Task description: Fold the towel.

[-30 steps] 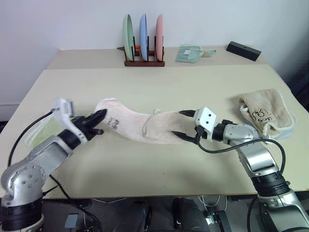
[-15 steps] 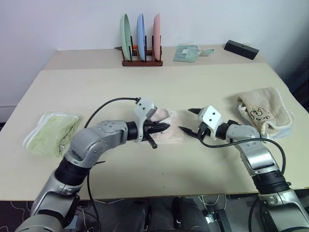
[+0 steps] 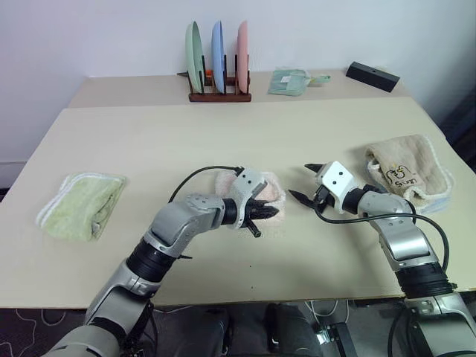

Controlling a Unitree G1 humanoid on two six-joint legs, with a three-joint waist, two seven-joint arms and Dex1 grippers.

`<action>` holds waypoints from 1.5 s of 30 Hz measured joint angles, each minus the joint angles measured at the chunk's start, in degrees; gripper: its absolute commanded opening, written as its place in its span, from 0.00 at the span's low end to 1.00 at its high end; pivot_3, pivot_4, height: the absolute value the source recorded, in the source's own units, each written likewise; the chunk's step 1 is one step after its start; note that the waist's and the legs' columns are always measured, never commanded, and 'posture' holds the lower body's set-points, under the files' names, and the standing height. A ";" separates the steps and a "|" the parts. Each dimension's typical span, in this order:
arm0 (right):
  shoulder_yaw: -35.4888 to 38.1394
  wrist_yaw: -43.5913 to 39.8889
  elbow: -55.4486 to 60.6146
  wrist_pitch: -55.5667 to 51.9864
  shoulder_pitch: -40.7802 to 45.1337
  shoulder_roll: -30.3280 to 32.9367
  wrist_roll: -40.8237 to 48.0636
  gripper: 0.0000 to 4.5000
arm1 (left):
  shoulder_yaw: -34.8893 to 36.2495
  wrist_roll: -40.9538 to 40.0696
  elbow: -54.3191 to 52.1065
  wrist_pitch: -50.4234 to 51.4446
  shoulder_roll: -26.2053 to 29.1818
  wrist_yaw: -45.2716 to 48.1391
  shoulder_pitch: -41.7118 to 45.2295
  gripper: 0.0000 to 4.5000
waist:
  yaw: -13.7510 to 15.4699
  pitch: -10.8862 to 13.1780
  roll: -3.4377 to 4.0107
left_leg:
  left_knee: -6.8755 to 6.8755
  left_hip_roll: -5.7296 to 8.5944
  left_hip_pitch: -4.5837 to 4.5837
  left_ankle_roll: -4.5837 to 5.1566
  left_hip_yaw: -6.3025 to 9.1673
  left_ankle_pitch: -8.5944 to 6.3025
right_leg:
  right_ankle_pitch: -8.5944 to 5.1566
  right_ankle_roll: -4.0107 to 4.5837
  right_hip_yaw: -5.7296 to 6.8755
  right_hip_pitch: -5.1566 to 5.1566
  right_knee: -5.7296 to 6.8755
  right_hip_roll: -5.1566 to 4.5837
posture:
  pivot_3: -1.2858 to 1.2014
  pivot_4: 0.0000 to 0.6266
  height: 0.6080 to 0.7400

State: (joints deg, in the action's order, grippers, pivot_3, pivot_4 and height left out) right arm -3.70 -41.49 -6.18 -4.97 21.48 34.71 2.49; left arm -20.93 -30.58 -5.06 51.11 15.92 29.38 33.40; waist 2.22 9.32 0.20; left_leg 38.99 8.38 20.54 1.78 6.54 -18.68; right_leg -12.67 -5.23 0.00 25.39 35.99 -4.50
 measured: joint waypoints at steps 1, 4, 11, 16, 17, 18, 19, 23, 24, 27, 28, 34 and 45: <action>-0.01 0.10 -0.26 0.10 0.12 -0.02 -0.07 0.91 | 1.16 -0.22 -0.08 0.12 -0.40 0.01 -0.14 0.63 | 0.02 0.00 0.00 | 0.00 0.00 0.00 0.00 0.01 0.00 | 0.00 0.00 0.00 0.00 0.00 0.00 | 0.52 0.24 1.00; -0.04 0.11 -0.32 0.32 0.30 -0.08 -0.12 0.91 | 4.59 -1.35 -2.49 0.32 -0.54 0.47 -0.66 0.74 | -0.03 0.00 0.00 | 0.00 0.00 0.00 0.00 0.00 0.00 | 0.00 0.00 0.00 0.01 0.00 0.00 | 0.52 0.24 1.00; -0.04 0.13 -0.62 0.37 1.56 0.08 -0.26 0.91 | 6.84 -2.75 -12.77 0.92 5.49 4.72 -3.98 0.74 | -0.16 0.00 0.00 | -0.03 -0.01 -0.01 -0.01 0.00 0.00 | 0.00 0.00 0.00 0.02 0.01 0.00 | 0.52 0.24 1.00; 0.29 0.53 -1.85 0.08 3.60 0.16 -0.70 0.61 | 11.53 -2.64 -14.83 -0.36 7.76 4.43 -5.09 0.44 | 0.06 0.00 0.00 | 0.02 0.00 0.00 0.00 0.01 0.00 | 0.00 0.00 0.00 -0.02 0.00 0.00 | 0.52 0.24 1.00; 0.78 0.65 -1.96 -0.43 4.21 0.13 -0.37 0.49 | 12.91 -1.91 -14.17 -1.44 7.69 3.36 -5.08 0.33 | 0.07 0.00 0.00 | 0.01 0.00 -0.01 0.00 0.00 0.00 | 0.00 0.01 0.01 -0.01 0.00 0.00 | 0.52 0.24 1.00; 1.40 0.64 -1.88 -0.95 4.68 0.09 0.45 0.38 | 14.14 -1.07 -13.13 -2.48 7.60 2.24 -4.96 0.21 | 0.05 0.00 0.00 | 0.00 0.00 -0.01 0.00 0.01 0.00 | 0.00 0.00 0.01 0.00 0.00 0.00 | 0.52 0.24 1.00; 2.34 0.46 -1.50 -1.76 5.05 -0.15 1.78 0.27 | 15.46 -0.07 -11.92 -3.76 7.56 1.19 -4.93 0.10 | 0.02 0.00 0.00 | -0.01 0.00 -0.01 0.00 0.01 0.00 | 0.00 0.00 0.01 0.00 0.00 0.01 | 0.52 0.24 1.00; 4.48 -2.99 6.55 -10.49 5.34 -3.17 12.11 0.02 | 17.03 5.63 -7.48 -10.97 7.85 -0.70 -5.22 0.00 | -0.12 0.00 0.00 | -0.03 -0.02 0.00 -0.01 0.02 0.00 | 0.00 0.00 0.01 0.02 -0.01 0.01 | 0.52 0.24 1.00; 4.23 -4.21 9.33 -13.20 5.33 -3.75 14.81 0.02 | 16.93 6.98 -6.24 -12.80 7.72 -0.84 -5.75 0.00 | -0.05 0.00 0.00 | -0.04 -0.02 -0.01 -0.01 0.02 0.00 | 0.00 0.01 0.01 0.01 -0.01 0.01 | 0.52 0.24 1.00; 2.33 -5.79 14.41 -18.78 5.07 -4.53 18.69 0.02 | 15.58 9.33 -2.79 -15.73 7.34 -0.31 -8.02 0.00 | 0.15 0.00 0.00 | -0.01 0.00 0.01 0.00 0.03 -0.01 | 0.00 0.00 0.02 -0.03 -0.03 -0.01 | 0.52 0.24 1.00; 0.96 -6.16 15.29 -19.26 4.54 -4.57 18.58 0.02 | 15.40 9.41 -2.16 -16.18 6.81 0.32 -8.76 0.00 | 0.22 0.00 -0.01 | 0.00 0.00 0.02 0.01 0.05 -0.01 | 0.00 0.00 0.03 -0.03 -0.04 -0.01 | 0.52 0.24 1.00; -8.07 -3.21 5.38 -16.38 4.32 -9.48 10.56 0.02 | 12.35 10.74 0.43 -18.97 3.68 3.18 -7.87 0.00 | -0.05 0.01 -0.04 | 0.03 0.00 0.02 0.01 0.03 -0.01 | 0.00 0.00 0.04 0.01 0.01 -0.01 | 0.52 0.24 1.00; -8.28 -3.29 -5.85 -6.32 3.86 -11.16 6.65 0.02 | 10.56 15.44 9.53 -26.87 2.77 5.96 -10.20 0.00 | -0.06 -0.13 -0.06 | 0.01 0.00 -0.12 0.01 0.04 -0.01 | 0.00 0.00 0.05 -0.12 0.00 0.00 | 0.52 0.24 1.00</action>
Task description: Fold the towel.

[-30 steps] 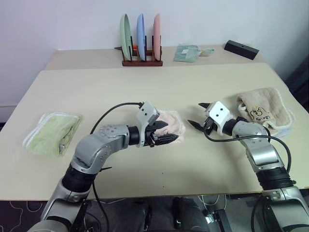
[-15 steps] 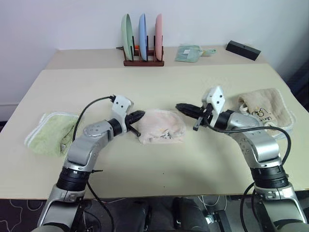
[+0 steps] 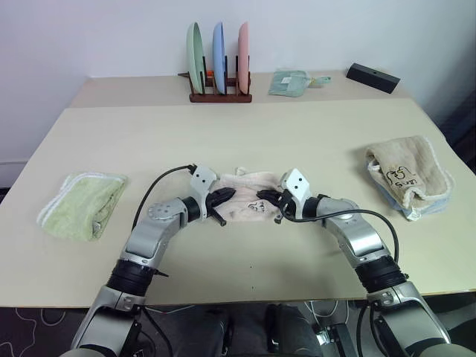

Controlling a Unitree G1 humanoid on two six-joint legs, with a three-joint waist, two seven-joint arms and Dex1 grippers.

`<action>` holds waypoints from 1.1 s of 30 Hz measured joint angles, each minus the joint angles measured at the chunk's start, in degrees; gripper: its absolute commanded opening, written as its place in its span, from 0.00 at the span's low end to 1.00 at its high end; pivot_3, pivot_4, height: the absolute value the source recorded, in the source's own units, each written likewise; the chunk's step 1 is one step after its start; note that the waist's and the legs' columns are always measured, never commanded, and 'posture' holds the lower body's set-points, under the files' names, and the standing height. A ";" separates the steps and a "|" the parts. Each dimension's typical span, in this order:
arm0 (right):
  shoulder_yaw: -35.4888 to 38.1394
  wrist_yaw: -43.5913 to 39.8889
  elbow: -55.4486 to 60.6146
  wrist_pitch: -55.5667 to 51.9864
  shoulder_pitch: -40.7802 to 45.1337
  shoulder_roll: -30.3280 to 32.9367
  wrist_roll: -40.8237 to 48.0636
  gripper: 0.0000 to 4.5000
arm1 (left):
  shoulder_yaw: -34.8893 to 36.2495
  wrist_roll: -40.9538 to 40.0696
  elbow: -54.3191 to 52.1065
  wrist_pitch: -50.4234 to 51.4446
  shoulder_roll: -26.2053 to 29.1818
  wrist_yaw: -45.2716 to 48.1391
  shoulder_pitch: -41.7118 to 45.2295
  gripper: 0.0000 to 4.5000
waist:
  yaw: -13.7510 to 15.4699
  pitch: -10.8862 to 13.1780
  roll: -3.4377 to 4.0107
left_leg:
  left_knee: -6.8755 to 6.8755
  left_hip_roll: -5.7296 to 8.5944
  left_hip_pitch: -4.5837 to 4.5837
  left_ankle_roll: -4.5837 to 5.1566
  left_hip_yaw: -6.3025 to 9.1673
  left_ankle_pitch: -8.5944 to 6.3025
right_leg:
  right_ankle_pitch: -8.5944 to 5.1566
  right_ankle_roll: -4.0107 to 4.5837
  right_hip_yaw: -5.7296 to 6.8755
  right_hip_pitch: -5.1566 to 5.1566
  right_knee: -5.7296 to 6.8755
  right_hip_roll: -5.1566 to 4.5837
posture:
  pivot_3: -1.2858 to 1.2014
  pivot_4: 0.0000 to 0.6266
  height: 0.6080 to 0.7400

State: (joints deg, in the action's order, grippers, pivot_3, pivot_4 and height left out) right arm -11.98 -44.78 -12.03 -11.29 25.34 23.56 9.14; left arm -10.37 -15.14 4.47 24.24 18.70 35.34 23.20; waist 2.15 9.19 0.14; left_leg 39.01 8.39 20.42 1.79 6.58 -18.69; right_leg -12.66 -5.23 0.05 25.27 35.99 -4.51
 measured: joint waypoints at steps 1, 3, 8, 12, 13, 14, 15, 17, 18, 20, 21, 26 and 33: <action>0.08 0.12 -0.04 0.37 -0.17 -0.02 0.00 0.02 | 0.23 0.00 0.01 -0.24 -0.42 0.00 -0.29 0.00 | 0.04 -0.02 0.01 | 0.00 0.00 -0.01 0.00 0.00 0.00 | 0.00 0.00 0.00 -0.02 0.00 0.00 | 0.52 0.24 1.00; 0.14 0.41 0.00 0.93 -0.46 -0.04 0.00 0.02 | 1.33 -0.61 -0.07 -0.46 -1.59 -0.22 -0.88 0.00 | 0.05 -0.02 0.00 | 0.01 0.00 -0.01 0.00 0.00 0.00 | 0.00 0.00 0.00 -0.01 0.00 0.00 | 0.52 0.24 1.00; 1.14 0.34 1.60 1.33 -0.96 0.34 0.26 0.02 | 5.24 -4.33 -2.19 1.38 -3.70 -0.81 -2.69 0.00 | 0.01 -0.01 -0.01 | 0.03 0.00 0.09 0.00 0.00 0.00 | 0.00 0.00 0.00 0.08 0.02 0.00 | 0.52 0.24 1.00; 4.33 -1.97 7.38 -3.02 -1.30 4.17 3.12 0.31 | 10.70 -9.17 -9.28 5.01 -2.79 -1.76 -3.34 0.00 | 0.01 0.02 -0.01 | 0.04 0.00 0.17 0.00 0.01 0.00 | 0.00 0.00 0.00 0.15 0.02 -0.01 | 0.52 0.24 1.00; 5.30 -2.64 8.86 -4.04 -1.29 5.29 3.77 0.42 | 12.16 -10.53 -11.09 6.18 -2.33 -1.96 -3.36 0.00 | 0.01 0.02 0.00 | 0.02 0.00 0.16 0.00 0.01 0.00 | 0.00 0.00 0.00 0.14 0.01 0.00 | 0.52 0.24 1.00; 6.29 -3.39 10.66 -5.32 -1.29 6.64 4.70 0.54 | 13.83 -12.23 -13.02 7.83 -1.65 -2.20 -3.42 0.06 | 0.01 0.02 0.00 | 0.01 -0.01 0.16 0.00 0.01 0.00 | 0.00 0.00 0.00 0.14 0.01 0.00 | 0.52 0.24 1.00; 6.99 -4.09 12.18 -6.37 -1.29 7.54 5.52 0.64 | 15.34 -13.97 -14.66 9.45 -0.98 -2.56 -3.77 0.12 | 0.01 0.02 0.00 | 0.00 -0.01 0.15 0.00 0.01 0.00 | 0.00 0.00 0.00 0.13 0.01 0.00 | 0.52 0.24 1.00; 7.76 -5.65 15.32 -8.53 -1.54 9.47 6.98 0.88 | 18.58 -17.91 -16.94 13.97 0.18 -3.76 -4.73 0.30 | -0.11 0.03 0.00 | -0.02 -0.02 0.15 0.00 0.01 0.00 | 0.00 0.00 -0.01 0.15 0.01 0.00 | 0.52 0.24 1.00; 8.03 -6.30 16.50 -9.36 -1.56 10.16 7.53 0.99 | 20.02 -19.59 -17.31 16.49 1.10 -4.38 -5.09 0.41 | -0.10 0.03 -0.01 | -0.02 -0.03 0.14 0.00 0.01 0.00 | 0.00 0.00 -0.01 0.14 0.02 0.01 | 0.52 0.24 1.00; 8.05 -7.01 18.64 -10.19 -1.56 11.45 7.96 1.00 | 21.97 -22.36 -18.72 21.08 3.94 -4.58 -7.14 0.63 | -0.15 0.03 0.00 | -0.03 -0.03 0.14 0.00 0.00 -0.01 | 0.00 0.00 -0.01 0.15 0.02 0.02 | 0.52 0.24 1.00; 8.12 -7.10 19.07 -10.12 -1.54 11.68 7.72 1.00 | 23.01 -23.49 -18.82 22.85 4.29 -5.09 -7.86 0.74 | -0.06 0.03 -0.01 | -0.03 -0.03 0.14 0.00 0.00 -0.01 | 0.00 0.00 -0.01 0.13 0.01 0.02 | 0.52 0.24 1.00; 5.93 -7.52 19.85 -6.21 -0.57 11.75 4.46 1.00 | 30.78 -32.61 -15.33 34.52 -0.85 -14.75 -7.06 0.96 | 0.22 0.06 -0.07 | 0.05 -0.01 0.15 0.00 0.02 -0.01 | 0.00 -0.01 0.01 0.10 0.00 0.00 | 0.52 0.24 1.00; 4.68 -9.14 20.35 -3.28 -1.47 11.83 2.93 1.00 | 29.92 -38.10 -12.33 44.46 -8.16 -21.85 -3.76 0.96 | 0.20 0.08 -0.11 | 0.06 -0.01 0.14 0.00 0.02 -0.01 | 0.00 -0.01 0.01 0.08 0.01 -0.01 | 0.52 0.24 1.00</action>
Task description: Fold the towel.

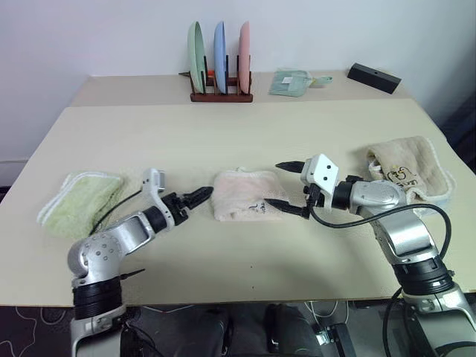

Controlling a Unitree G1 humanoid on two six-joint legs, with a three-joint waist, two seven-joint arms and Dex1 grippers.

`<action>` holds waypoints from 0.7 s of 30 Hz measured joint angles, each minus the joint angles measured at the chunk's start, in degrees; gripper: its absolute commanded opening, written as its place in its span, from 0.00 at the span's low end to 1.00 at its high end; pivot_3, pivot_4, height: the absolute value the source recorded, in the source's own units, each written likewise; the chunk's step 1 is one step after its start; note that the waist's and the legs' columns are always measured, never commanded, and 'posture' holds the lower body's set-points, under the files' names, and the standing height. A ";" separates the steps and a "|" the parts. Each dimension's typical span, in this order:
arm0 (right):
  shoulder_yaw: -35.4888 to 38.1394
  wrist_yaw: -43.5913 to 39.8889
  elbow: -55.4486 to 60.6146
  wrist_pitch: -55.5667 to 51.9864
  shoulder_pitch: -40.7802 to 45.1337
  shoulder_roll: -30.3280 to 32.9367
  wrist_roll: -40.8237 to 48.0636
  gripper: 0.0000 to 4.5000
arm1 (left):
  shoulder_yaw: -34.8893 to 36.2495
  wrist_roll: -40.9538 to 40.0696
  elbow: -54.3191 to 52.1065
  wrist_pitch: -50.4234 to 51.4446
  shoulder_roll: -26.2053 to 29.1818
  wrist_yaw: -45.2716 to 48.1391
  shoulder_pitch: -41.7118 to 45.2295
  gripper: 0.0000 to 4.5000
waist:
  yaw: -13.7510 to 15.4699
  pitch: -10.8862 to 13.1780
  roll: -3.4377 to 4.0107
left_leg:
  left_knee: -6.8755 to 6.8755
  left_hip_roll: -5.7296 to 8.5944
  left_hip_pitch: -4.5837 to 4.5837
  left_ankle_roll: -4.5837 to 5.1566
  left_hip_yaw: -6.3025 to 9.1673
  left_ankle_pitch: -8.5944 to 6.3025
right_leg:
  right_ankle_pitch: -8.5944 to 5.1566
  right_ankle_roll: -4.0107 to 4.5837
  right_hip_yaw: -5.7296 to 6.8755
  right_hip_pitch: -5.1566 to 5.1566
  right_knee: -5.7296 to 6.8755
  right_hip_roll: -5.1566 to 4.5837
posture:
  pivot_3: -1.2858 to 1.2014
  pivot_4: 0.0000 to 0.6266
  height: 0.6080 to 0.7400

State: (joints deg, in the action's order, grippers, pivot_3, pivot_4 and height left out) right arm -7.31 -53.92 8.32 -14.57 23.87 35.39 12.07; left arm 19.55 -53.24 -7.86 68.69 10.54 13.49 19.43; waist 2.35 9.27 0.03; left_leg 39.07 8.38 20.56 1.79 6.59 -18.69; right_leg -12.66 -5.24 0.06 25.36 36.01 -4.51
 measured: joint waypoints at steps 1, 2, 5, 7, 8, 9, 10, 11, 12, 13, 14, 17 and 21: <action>-0.16 -0.01 0.00 0.10 -0.12 0.00 -0.08 1.00 | -0.71 0.02 0.48 0.69 -0.83 -0.56 0.89 0.96 | 0.04 0.00 0.00 | 0.00 0.00 0.00 0.00 0.00 0.00 | 0.00 0.00 0.00 0.00 -0.01 0.00 | 0.52 0.24 1.00; -0.23 -0.01 0.00 0.17 -0.19 0.00 -0.09 1.00 | -1.47 0.04 0.97 1.17 -1.72 -1.21 1.75 0.96 | 0.02 0.00 0.00 | 0.00 0.00 0.00 0.00 0.00 0.00 | 0.00 0.00 0.00 -0.01 -0.01 0.00 | 0.52 0.24 1.00; -0.09 0.06 0.44 0.23 -0.87 0.78 -0.09 1.00 | -3.13 0.22 2.29 1.94 -3.84 -2.03 3.30 0.90 | 0.10 0.00 0.00 | 0.00 0.00 -0.01 0.00 0.01 0.00 | 0.00 0.00 0.00 -0.01 -0.01 0.00 | 0.52 0.24 1.00; 0.35 0.18 1.32 0.16 -1.95 1.77 -0.09 1.00 | -3.64 0.31 3.47 1.94 -5.09 -2.49 3.86 0.76 | 0.12 -0.01 0.00 | 0.00 0.02 -0.01 -0.01 0.00 0.00 | 0.00 0.00 0.00 -0.02 -0.01 -0.02 | 0.52 0.24 1.00; 1.02 0.34 2.01 0.08 -3.00 2.16 -0.09 1.00 | -3.51 0.27 4.50 1.93 -6.29 -2.81 3.87 0.65 | 0.09 -0.01 -0.01 | 0.00 0.01 -0.01 0.00 0.00 0.00 | 0.00 0.00 0.00 -0.02 -0.02 -0.02 | 0.52 0.24 1.00; 1.20 0.46 2.27 -0.02 -3.41 2.36 -0.09 1.00 | -3.44 0.27 5.03 1.85 -6.74 -3.02 3.87 0.56 | 0.05 -0.01 -0.01 | 0.00 0.02 0.00 -0.01 0.00 0.00 | 0.00 0.00 0.00 -0.02 -0.02 -0.02 | 0.52 0.24 1.00; 1.40 0.66 2.79 -0.12 -4.04 2.59 -0.09 1.00 | -3.44 0.26 5.68 1.89 -7.43 -3.33 3.85 0.45 | 0.03 -0.01 -0.01 | 0.00 0.01 0.00 -0.01 0.00 0.00 | 0.00 0.00 0.00 -0.01 -0.02 -0.01 | 0.52 0.24 1.00; 1.48 0.77 3.15 -0.16 -4.45 2.80 -0.09 1.00 | -3.61 0.26 5.97 1.93 -7.95 -3.45 3.83 0.33 | -0.01 0.01 -0.03 | 0.00 0.01 0.01 -0.01 0.00 0.00 | 0.00 0.00 0.00 0.01 -0.01 0.00 | 0.52 0.24 1.00; 1.52 0.84 3.41 -0.19 -4.70 3.04 -0.09 1.00 | -3.61 0.25 5.98 1.89 -8.21 -3.46 3.83 0.22 | -0.04 0.01 -0.03 | -0.01 0.00 0.00 -0.02 0.00 0.00 | 0.00 0.00 0.00 0.01 0.00 0.00 | 0.52 0.24 1.00; 1.74 1.05 3.88 -0.22 -5.18 3.32 -0.09 1.00 | -3.58 0.23 5.98 1.79 -8.26 -3.46 3.84 0.11 | -0.09 0.01 -0.03 | -0.02 0.00 -0.01 -0.02 0.00 0.00 | 0.00 0.00 -0.01 0.01 -0.01 0.00 | 0.52 0.24 1.00; 1.93 1.25 4.06 -0.26 -5.53 3.56 -0.09 1.00 | -3.51 0.23 5.98 1.75 -8.25 -3.46 3.83 0.01 | -0.12 0.01 -0.03 | -0.02 0.00 -0.01 -0.02 0.00 0.00 | 0.00 0.00 -0.01 0.01 0.00 0.00 | 0.52 0.24 1.00; 2.11 2.14 4.37 -0.49 -5.68 3.69 -0.11 1.00 | -3.77 0.40 5.68 0.02 -8.32 -2.89 3.29 0.01 | -0.06 0.01 -0.03 | -0.02 0.00 -0.01 -0.02 0.00 0.00 | 0.00 0.00 -0.01 0.01 -0.01 0.00 | 0.52 0.24 1.00; 2.32 4.25 4.12 0.33 -5.51 3.67 -1.40 1.00 | -5.36 3.11 2.46 -7.97 -7.82 0.20 1.61 0.01 | -0.05 0.01 -0.03 | -0.01 0.00 0.00 -0.03 -0.01 0.00 | 0.00 0.00 0.00 0.01 -0.01 0.00 | 0.52 0.24 1.00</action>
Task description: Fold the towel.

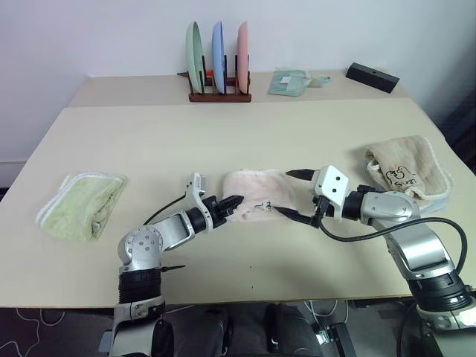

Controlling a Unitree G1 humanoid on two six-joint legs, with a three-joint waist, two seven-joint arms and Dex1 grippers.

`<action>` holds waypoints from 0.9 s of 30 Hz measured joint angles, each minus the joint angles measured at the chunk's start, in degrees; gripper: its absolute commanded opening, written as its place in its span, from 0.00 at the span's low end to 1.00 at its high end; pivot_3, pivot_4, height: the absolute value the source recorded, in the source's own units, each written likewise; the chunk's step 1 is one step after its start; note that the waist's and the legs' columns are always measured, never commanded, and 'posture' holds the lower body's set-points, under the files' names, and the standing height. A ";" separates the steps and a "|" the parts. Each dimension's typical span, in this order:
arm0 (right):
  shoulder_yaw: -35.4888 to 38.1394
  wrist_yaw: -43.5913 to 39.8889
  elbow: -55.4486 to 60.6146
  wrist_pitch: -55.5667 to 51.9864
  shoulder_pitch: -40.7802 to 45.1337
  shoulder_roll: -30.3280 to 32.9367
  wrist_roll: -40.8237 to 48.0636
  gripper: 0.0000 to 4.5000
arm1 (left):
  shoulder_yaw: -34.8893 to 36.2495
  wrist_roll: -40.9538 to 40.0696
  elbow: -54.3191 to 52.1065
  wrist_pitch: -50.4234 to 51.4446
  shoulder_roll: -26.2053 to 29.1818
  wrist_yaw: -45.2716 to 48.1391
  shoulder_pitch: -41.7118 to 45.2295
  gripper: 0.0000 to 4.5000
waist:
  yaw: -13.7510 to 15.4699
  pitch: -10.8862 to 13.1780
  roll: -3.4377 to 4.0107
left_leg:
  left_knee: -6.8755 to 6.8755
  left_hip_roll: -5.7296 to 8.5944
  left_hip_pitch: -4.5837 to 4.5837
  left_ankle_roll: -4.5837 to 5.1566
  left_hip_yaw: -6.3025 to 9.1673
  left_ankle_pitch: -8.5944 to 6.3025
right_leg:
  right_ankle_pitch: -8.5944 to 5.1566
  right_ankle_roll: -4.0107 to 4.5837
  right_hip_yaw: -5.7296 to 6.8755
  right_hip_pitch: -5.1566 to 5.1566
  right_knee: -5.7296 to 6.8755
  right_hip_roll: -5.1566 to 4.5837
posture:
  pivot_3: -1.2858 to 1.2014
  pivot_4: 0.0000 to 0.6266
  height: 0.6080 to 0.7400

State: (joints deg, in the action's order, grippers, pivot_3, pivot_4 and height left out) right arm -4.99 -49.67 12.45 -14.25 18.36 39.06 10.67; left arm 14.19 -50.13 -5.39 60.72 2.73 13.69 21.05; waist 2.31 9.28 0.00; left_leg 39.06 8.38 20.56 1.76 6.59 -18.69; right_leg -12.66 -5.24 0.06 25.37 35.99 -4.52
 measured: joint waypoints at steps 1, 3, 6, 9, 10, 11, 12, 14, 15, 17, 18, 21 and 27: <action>0.10 0.75 -0.54 0.55 0.38 -0.01 -0.56 1.00 | 0.14 0.65 -1.57 -2.68 0.70 0.49 0.08 0.01 | 0.00 0.00 0.00 | 0.01 0.00 0.00 0.00 0.00 0.00 | 0.00 0.00 0.00 0.00 0.00 0.00 | 0.52 0.24 1.00; 0.83 1.44 -1.00 1.05 0.74 -0.04 -0.91 1.00 | 1.01 0.88 -3.13 -5.80 1.60 0.91 0.69 0.01 | 0.00 0.00 0.00 | 0.00 0.00 -0.01 -0.01 0.00 0.00 | 0.00 0.00 0.00 0.00 0.00 0.00 | 0.52 0.24 1.00; 1.08 1.98 -2.24 2.15 2.59 -0.15 -1.06 1.00 | 6.14 0.09 -4.17 -10.95 2.63 -1.46 3.22 0.01 | -0.02 0.02 -0.03 | 0.00 -0.01 -0.01 -0.01 0.00 0.00 | 0.00 0.00 0.00 0.01 0.00 0.01 | 0.52 0.24 1.00; 1.11 1.89 -3.53 3.16 3.10 -0.13 -1.39 1.00 | 15.11 -2.32 -5.86 -16.43 6.23 -6.08 5.98 0.01 | -0.22 0.04 -0.07 | -0.07 -0.07 -0.02 -0.08 -0.01 -0.03 | -0.01 0.01 0.00 0.06 0.00 0.06 | 0.52 0.24 1.00; 1.10 1.85 -3.99 3.35 3.08 -0.13 -1.49 1.00 | 17.57 -3.24 -6.76 -17.66 7.06 -7.19 6.02 0.01 | -0.17 0.04 -0.07 | -0.08 -0.06 -0.01 -0.08 -0.01 -0.03 | -0.01 0.01 0.00 0.06 -0.02 0.06 | 0.52 0.24 1.00; 1.00 1.77 -4.13 3.54 3.12 -0.18 -1.51 1.00 | 20.39 -4.63 -7.48 -19.00 7.97 -8.77 5.50 0.01 | -0.08 0.04 -0.07 | -0.08 -0.06 -0.01 -0.08 -0.01 -0.03 | -0.01 0.01 0.00 0.05 -0.04 0.06 | 0.52 0.24 1.00; 0.97 1.67 -4.14 3.81 3.12 -0.26 -1.52 1.00 | 22.36 -5.79 -8.02 -19.85 8.63 -9.87 4.77 0.01 | -0.08 0.05 -0.08 | -0.07 -0.06 -0.01 -0.08 -0.01 -0.03 | 0.00 0.01 0.00 0.05 -0.05 0.06 | 0.52 0.24 1.00; 0.93 1.46 -4.40 4.45 3.11 -0.34 -1.59 1.00 | 27.98 -8.44 -8.91 -22.36 10.53 -12.13 1.76 0.01 | -0.11 0.06 -0.10 | -0.06 -0.06 -0.01 -0.08 -0.01 -0.03 | 0.00 0.01 0.00 0.04 -0.06 0.07 | 0.52 0.24 1.00; 0.81 1.40 -4.75 4.70 3.26 -0.46 -1.63 1.00 | 30.19 -9.38 -9.42 -23.49 11.29 -12.89 0.00 0.01 | -0.06 0.06 -0.11 | -0.06 -0.06 -0.01 -0.08 -0.01 -0.03 | 0.00 0.01 0.00 0.03 -0.06 0.08 | 0.52 0.24 1.00; 0.54 1.18 -5.55 5.13 3.43 -0.83 -1.90 1.00 | 34.90 -11.76 -10.62 -25.89 12.03 -14.36 -4.72 0.01 | -0.07 0.06 -0.11 | -0.06 -0.06 -0.05 -0.08 -0.01 -0.03 | 0.00 0.01 0.00 -0.01 -0.06 0.07 | 0.52 0.24 1.00; 0.17 0.90 -6.10 5.35 3.74 -1.07 -2.12 1.00 | 36.58 -13.17 -10.98 -26.39 12.14 -14.93 -7.64 0.01 | -0.06 0.06 -0.11 | -0.05 -0.06 -0.07 -0.08 -0.01 -0.03 | 0.00 0.01 0.00 -0.03 -0.06 0.08 | 0.52 0.24 1.00; -0.89 0.42 -7.61 6.35 4.72 -2.14 -2.54 1.00 | 36.87 -14.87 -11.66 -25.75 10.73 -15.65 -16.50 0.01 | 0.12 0.06 -0.11 | -0.04 -0.05 -0.09 -0.07 -0.01 -0.03 | -0.01 0.01 -0.01 -0.09 -0.07 0.06 | 0.52 0.24 1.00; -1.23 -0.13 -8.43 7.61 5.71 -2.44 -2.67 1.00 | 34.58 -19.09 -12.87 -26.58 5.37 -17.77 -24.57 0.22 | 0.74 0.05 -0.50 | 0.02 -0.04 -0.09 -0.05 0.03 -0.06 | -0.01 0.02 0.00 -0.14 -0.08 0.06 | 0.52 0.24 1.00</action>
State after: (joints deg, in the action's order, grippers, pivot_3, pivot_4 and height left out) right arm -6.21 -49.79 4.02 -6.64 24.07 36.61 7.99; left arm 48.77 -69.22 -18.27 34.14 8.10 -4.08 -3.52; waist 3.05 9.33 -0.50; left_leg 39.08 8.34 20.47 1.72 6.62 -18.75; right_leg -12.67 -5.22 0.06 25.23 35.91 -4.46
